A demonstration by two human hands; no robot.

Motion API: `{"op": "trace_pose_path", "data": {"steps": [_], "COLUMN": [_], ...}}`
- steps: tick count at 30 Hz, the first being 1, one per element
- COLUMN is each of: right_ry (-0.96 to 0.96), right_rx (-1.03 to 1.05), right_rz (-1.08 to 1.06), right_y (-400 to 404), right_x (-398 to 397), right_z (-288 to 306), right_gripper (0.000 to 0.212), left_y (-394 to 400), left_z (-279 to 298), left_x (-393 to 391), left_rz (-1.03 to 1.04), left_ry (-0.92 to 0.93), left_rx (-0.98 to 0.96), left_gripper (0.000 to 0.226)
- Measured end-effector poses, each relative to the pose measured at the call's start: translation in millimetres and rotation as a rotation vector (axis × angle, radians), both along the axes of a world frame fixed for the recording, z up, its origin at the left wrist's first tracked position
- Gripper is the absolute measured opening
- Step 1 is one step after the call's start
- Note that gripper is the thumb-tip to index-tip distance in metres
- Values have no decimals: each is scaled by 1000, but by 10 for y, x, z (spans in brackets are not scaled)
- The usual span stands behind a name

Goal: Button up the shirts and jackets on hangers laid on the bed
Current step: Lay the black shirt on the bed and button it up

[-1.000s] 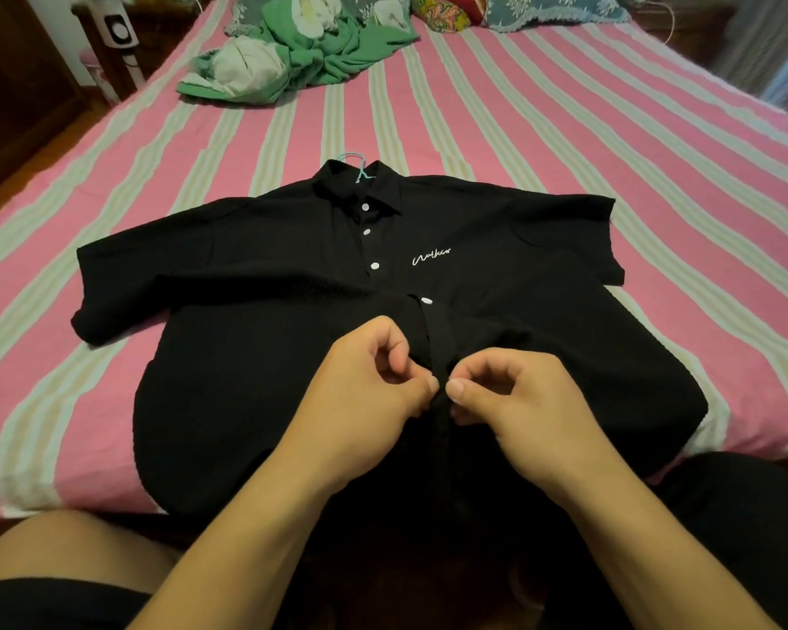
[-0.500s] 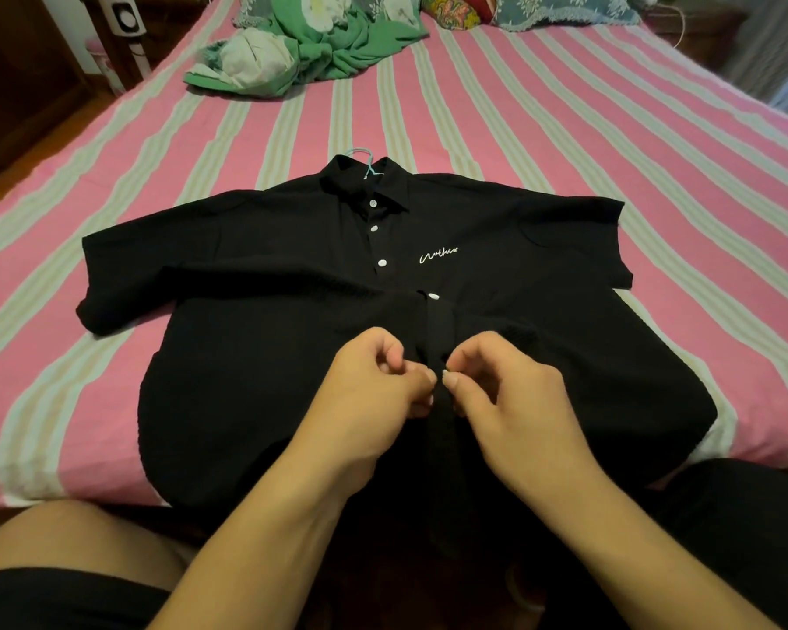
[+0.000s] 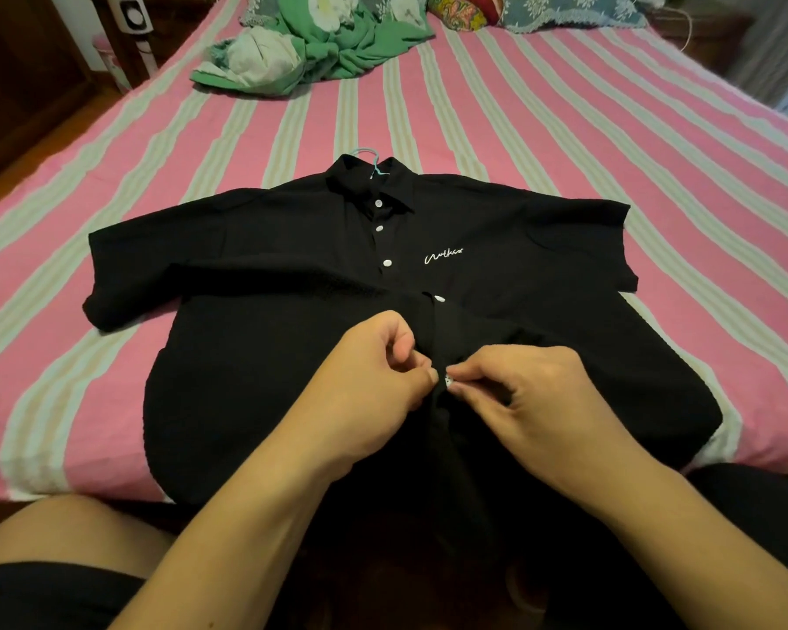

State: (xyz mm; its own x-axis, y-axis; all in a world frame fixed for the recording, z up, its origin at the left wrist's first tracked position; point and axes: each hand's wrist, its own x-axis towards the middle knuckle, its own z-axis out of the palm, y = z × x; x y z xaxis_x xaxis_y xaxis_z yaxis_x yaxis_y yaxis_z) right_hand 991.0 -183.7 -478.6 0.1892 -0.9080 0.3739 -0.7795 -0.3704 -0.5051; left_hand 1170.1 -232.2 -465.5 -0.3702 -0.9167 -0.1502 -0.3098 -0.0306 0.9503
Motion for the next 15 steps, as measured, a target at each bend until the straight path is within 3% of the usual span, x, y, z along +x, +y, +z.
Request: {"op": "trace_pose_path", "data": {"steps": [10,15], "right_ry": [259,148], "right_rx": [-192,-305], "right_rz": [127,62], "right_y": [47,42], "right_x": [-26,-76], "right_z": [-123,-185], "right_gripper": [17,9], "left_y": [5,17], "left_z": [-53,-76], "left_x": [31,-72], "left_rz": [-17,57], "left_ry": [61,80], "left_rx": [97,84], "left_gripper": [43,40]}}
